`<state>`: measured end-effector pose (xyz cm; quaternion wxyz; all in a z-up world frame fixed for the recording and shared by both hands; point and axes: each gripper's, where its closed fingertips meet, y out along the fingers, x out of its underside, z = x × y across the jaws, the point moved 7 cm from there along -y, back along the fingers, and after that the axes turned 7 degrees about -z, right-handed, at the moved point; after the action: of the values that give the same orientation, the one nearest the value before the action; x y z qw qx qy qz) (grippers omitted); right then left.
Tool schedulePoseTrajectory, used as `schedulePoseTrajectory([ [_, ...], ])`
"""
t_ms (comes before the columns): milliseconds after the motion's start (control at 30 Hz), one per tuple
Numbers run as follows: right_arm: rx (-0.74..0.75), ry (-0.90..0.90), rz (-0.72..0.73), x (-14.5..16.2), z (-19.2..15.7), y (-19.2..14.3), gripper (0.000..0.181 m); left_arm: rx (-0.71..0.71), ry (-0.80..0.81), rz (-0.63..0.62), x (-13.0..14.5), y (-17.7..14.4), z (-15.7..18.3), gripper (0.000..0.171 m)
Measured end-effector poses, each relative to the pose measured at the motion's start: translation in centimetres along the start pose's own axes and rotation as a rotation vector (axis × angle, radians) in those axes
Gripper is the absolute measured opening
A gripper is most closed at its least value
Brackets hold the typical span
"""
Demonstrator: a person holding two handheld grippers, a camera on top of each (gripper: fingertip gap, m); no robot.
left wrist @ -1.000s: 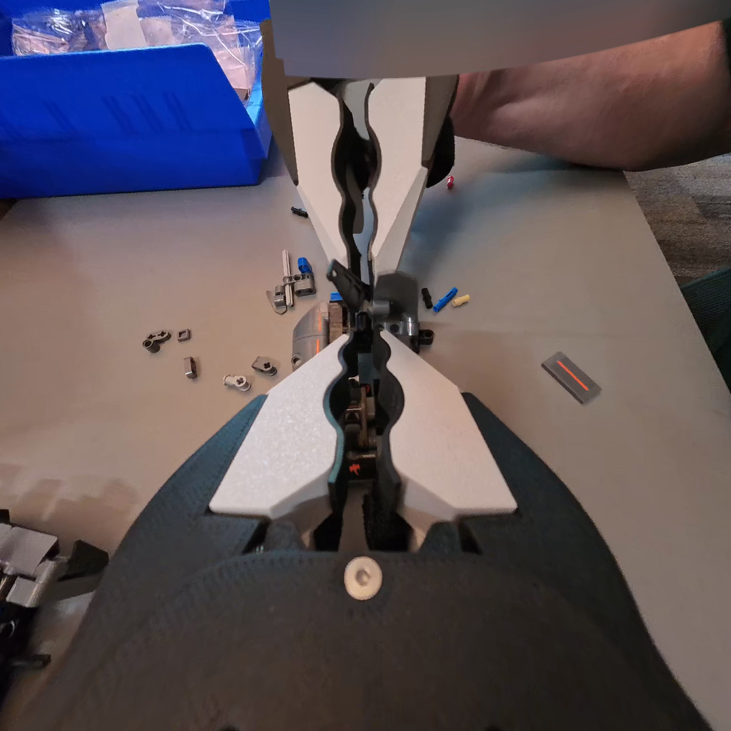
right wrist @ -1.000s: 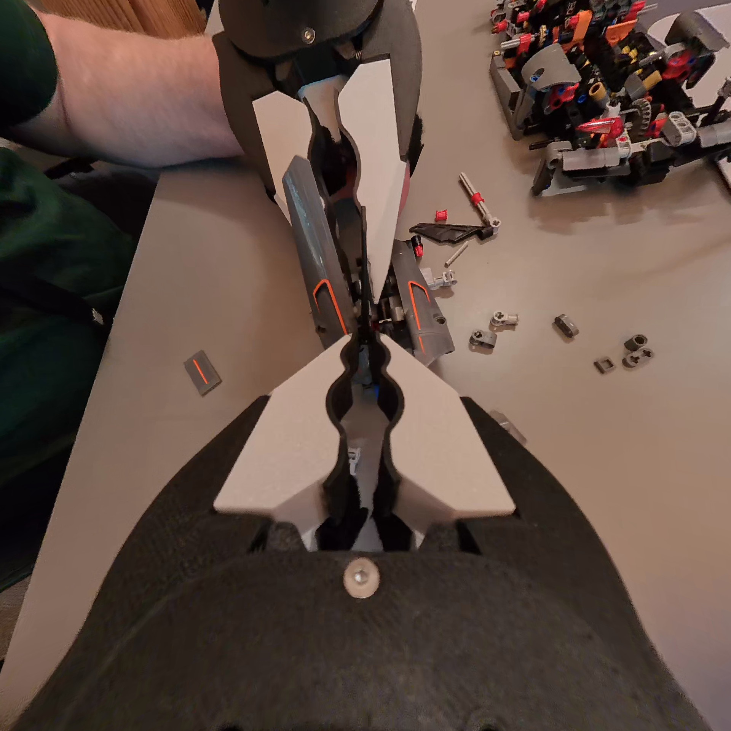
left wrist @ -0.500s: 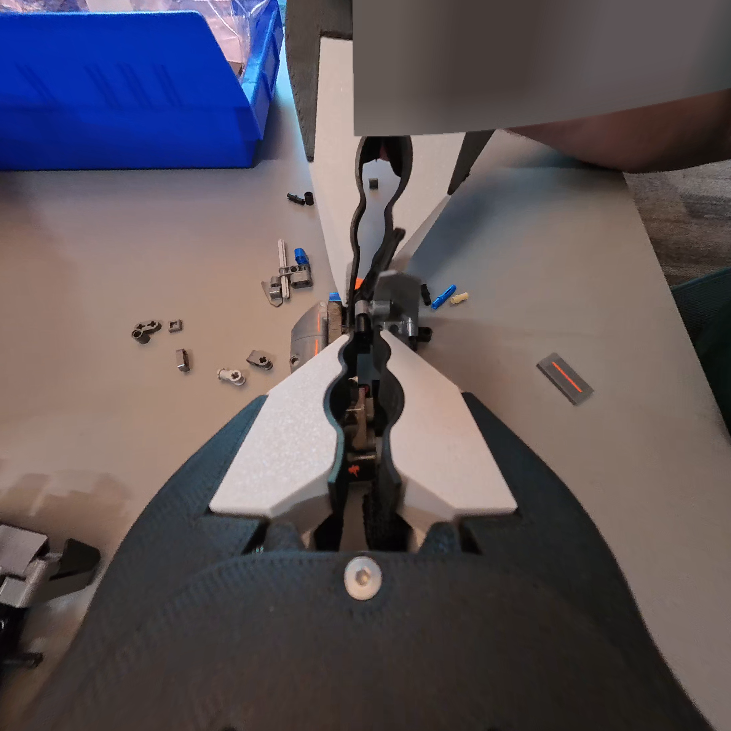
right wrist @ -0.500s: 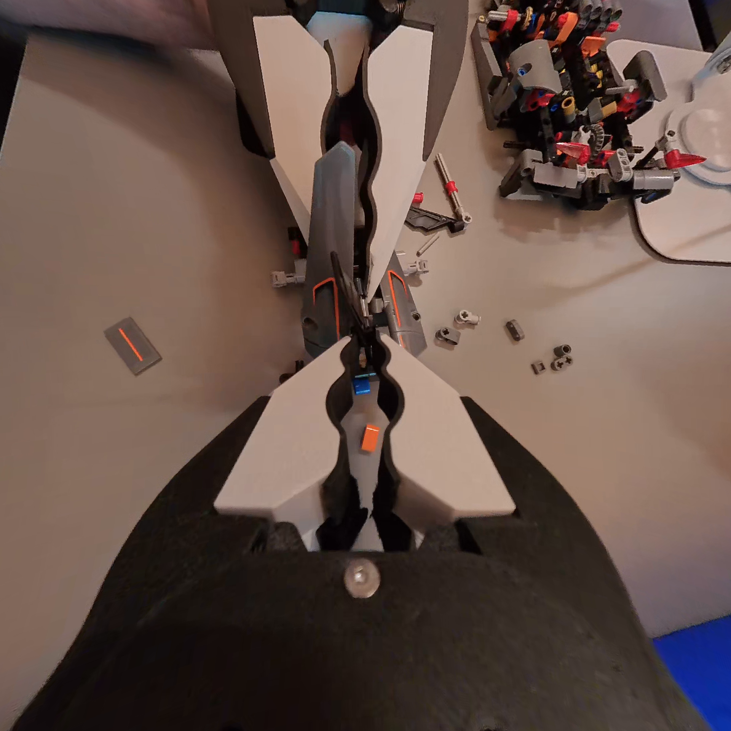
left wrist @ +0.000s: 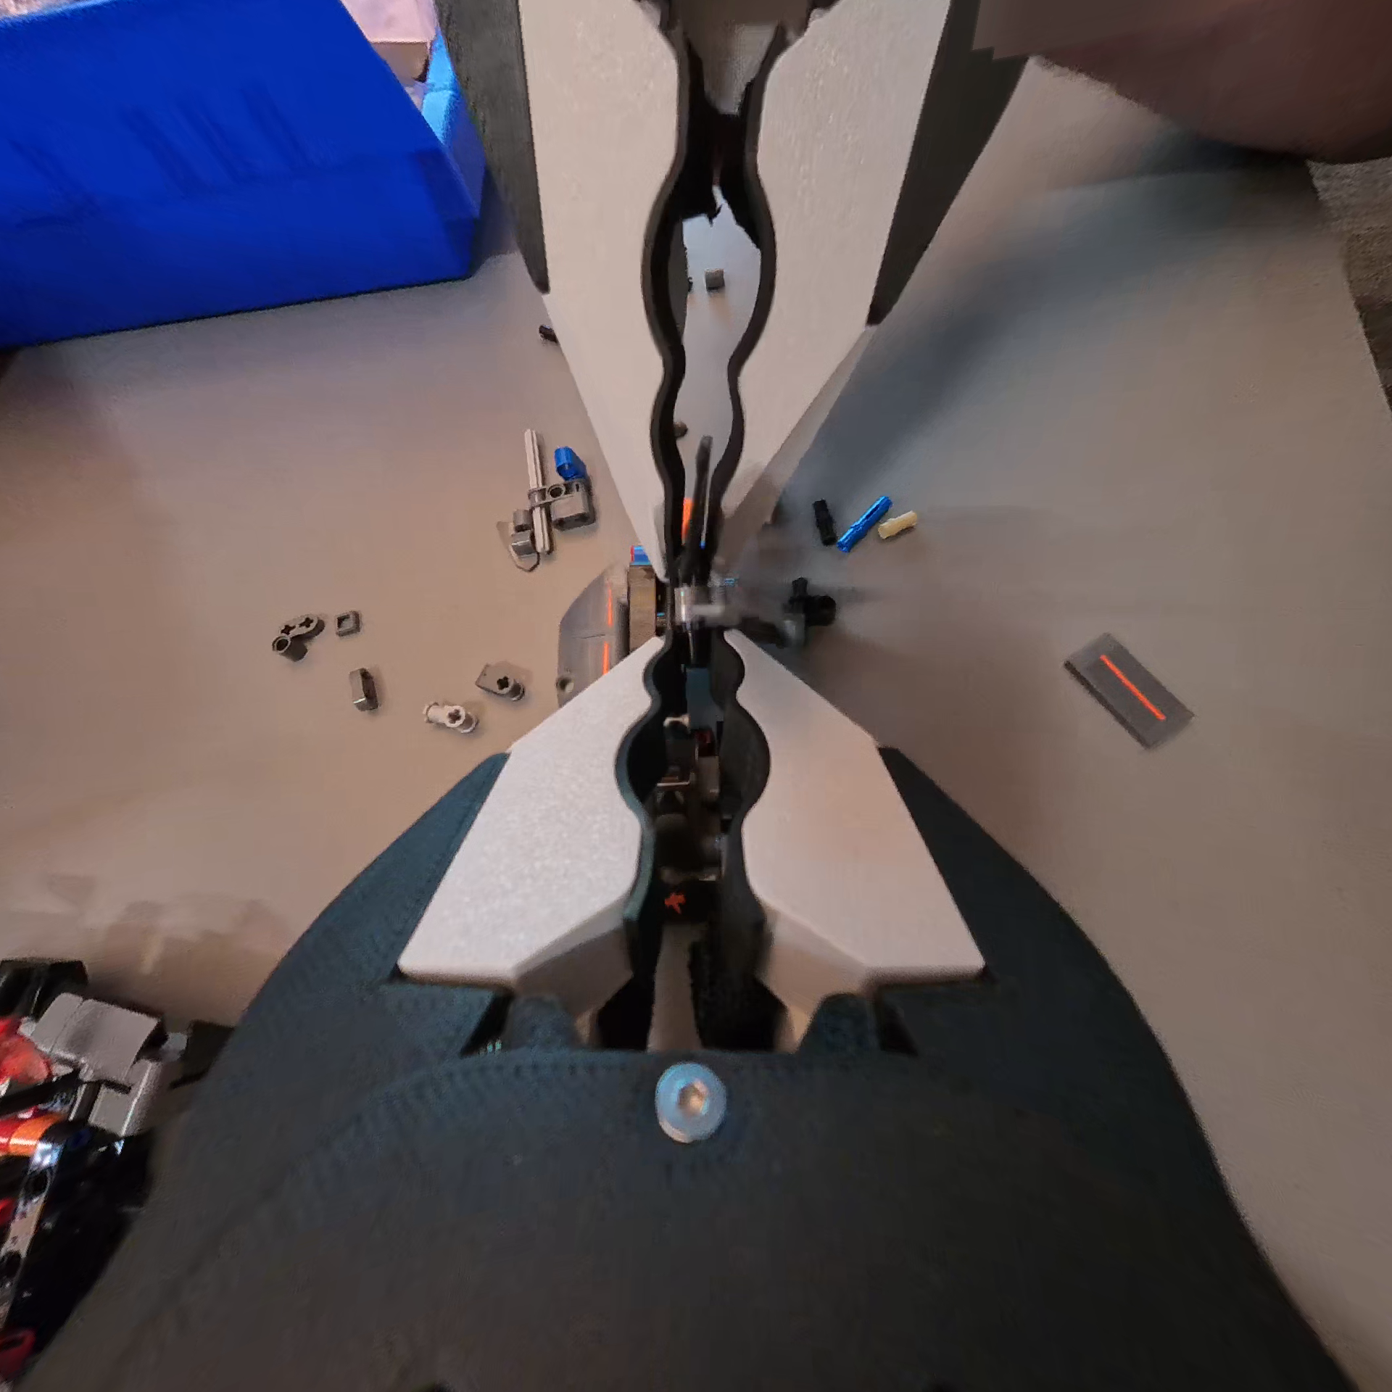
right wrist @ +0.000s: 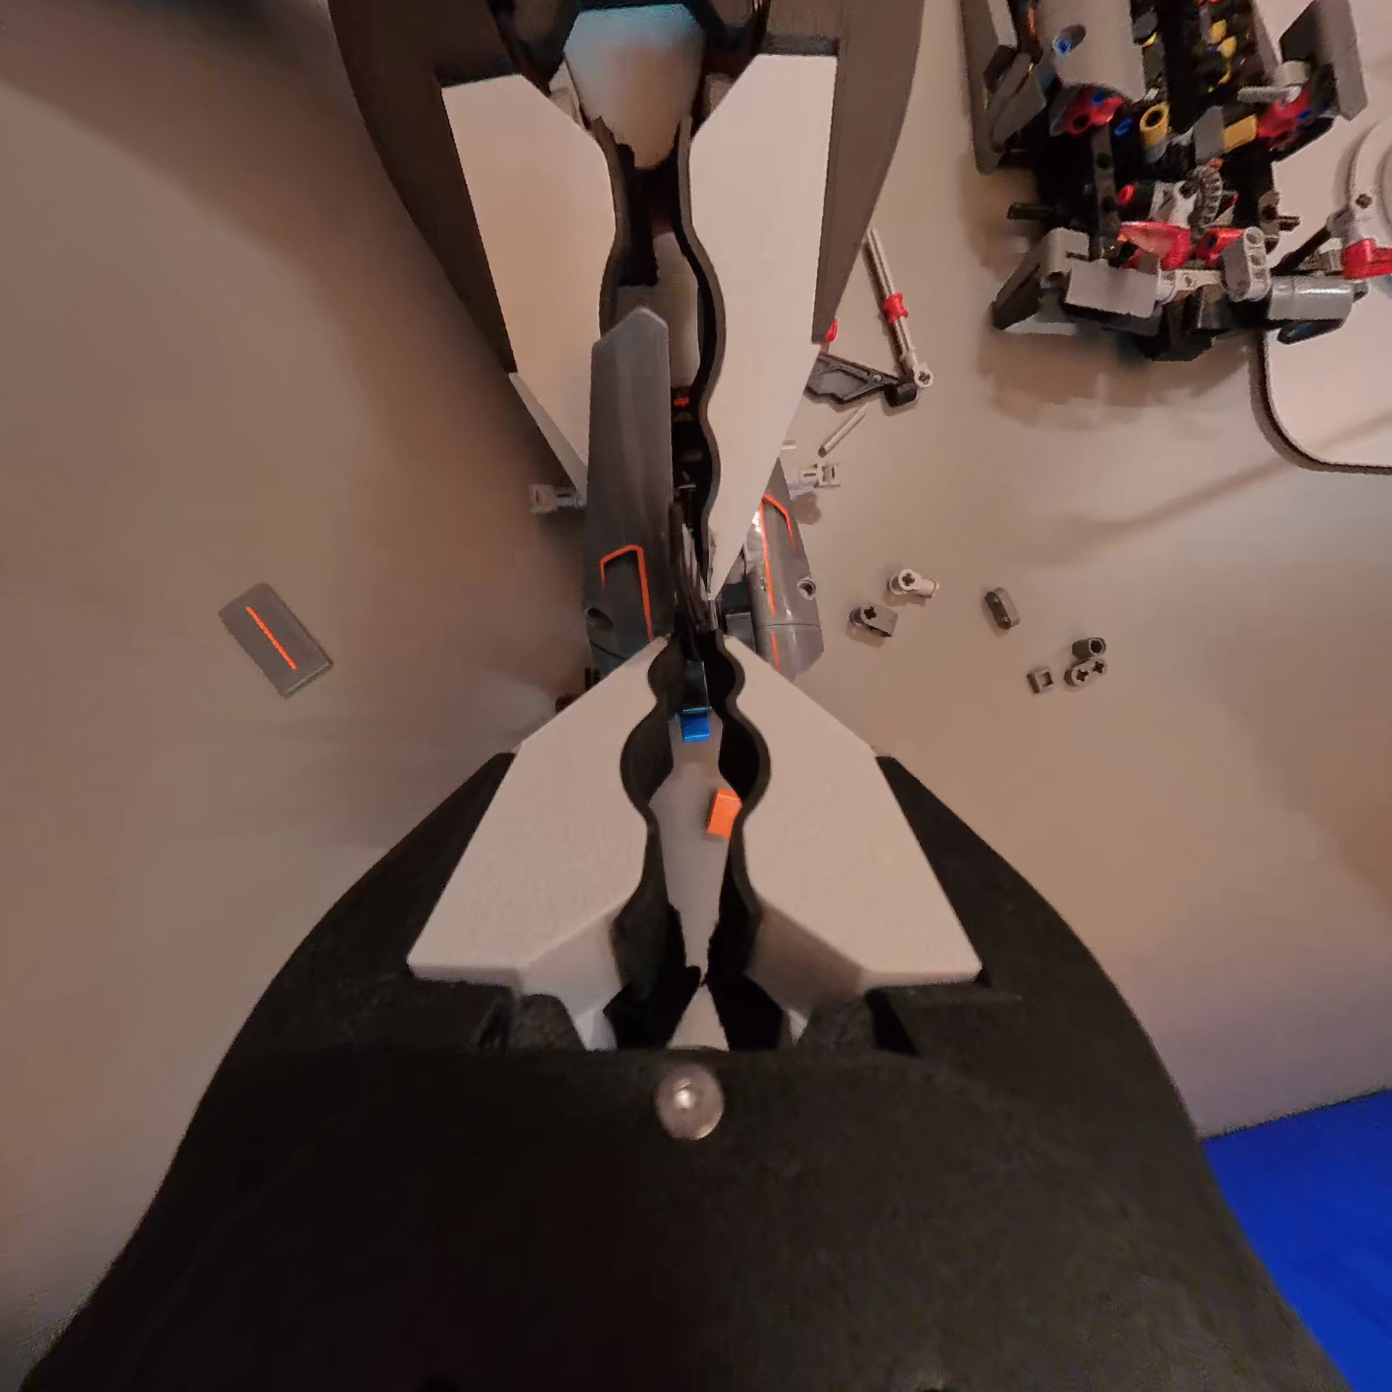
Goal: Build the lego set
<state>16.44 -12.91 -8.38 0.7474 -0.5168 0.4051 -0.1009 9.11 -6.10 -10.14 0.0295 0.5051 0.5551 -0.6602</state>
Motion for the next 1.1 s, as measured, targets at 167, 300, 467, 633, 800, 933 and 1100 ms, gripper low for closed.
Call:
schedulePoseTrajectory([
  [167, 0.003, -0.004, -0.023, 0.2, 0.0, 0.3, 0.003, 0.002, -0.004, -0.016, 0.0, 0.3, 0.0, 0.005],
  [300, -0.006, 0.008, -0.011, 0.4, 0.1, 0.6, 0.004, -0.003, 0.002, -0.026, 0.0, 0.4, 0.1, 0.006],
  [467, -0.034, 0.044, 0.041, 1.0, 0.4, 0.5, 0.004, -0.015, 0.002, -0.004, 0.0, 0.4, -0.1, 0.006],
  [633, -0.068, 0.063, 0.056, 1.5, 0.5, 0.9, 0.004, 0.006, -0.007, 0.043, -0.1, -0.4, -0.2, 0.017],
  [800, -0.048, 0.069, 0.071, 1.6, 0.7, 0.2, 0.004, 0.007, -0.055, 0.117, -0.7, -2.6, -0.7, 0.029],
  [933, -0.046, 0.073, 0.091, 1.8, 0.8, -0.3, 0.005, 0.001, -0.064, 0.151, -1.5, -4.2, -0.8, 0.025],
  [1100, -0.051, 0.08, 0.097, 2.2, 0.7, -0.4, 0.005, 0.01, -0.002, -0.032, -0.1, -2.9, -0.8, 0.023],
])
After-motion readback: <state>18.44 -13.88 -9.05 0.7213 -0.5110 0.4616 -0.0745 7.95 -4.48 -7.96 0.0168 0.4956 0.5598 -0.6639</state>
